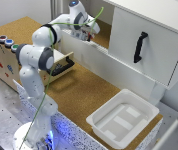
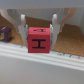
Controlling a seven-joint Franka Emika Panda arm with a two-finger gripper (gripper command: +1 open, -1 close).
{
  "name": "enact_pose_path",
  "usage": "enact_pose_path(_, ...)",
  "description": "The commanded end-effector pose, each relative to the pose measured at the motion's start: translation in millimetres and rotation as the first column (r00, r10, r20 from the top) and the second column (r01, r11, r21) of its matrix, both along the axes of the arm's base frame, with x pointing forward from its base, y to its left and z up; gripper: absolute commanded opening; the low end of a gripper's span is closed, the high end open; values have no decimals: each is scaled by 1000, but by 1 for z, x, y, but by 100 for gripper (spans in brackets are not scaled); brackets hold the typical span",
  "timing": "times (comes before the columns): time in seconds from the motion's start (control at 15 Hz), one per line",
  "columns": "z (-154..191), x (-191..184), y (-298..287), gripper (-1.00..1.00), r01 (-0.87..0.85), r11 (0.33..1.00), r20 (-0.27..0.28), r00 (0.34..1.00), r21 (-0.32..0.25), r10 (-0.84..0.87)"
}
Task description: Place the pink block in the drawer
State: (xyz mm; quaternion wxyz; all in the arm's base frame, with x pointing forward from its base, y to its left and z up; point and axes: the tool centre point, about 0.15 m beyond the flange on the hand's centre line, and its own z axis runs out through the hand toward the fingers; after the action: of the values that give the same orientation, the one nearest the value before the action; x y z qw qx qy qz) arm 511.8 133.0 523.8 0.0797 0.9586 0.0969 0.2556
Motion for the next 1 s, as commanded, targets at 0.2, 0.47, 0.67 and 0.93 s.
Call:
enact_pose_path(0.2,-21,-152,38,-100,-306,934,32,952,182,305)
enact_pose_path(0.47,-42,-188,89,-100,-468,847,-8,875,252,485)
enact_pose_path(0.67,-59,-182,116,-100,-589,792,-88,791,159,606)
enact_pose_path(0.93,-80,-149,143,-100,-755,647,-180,625,107,759)
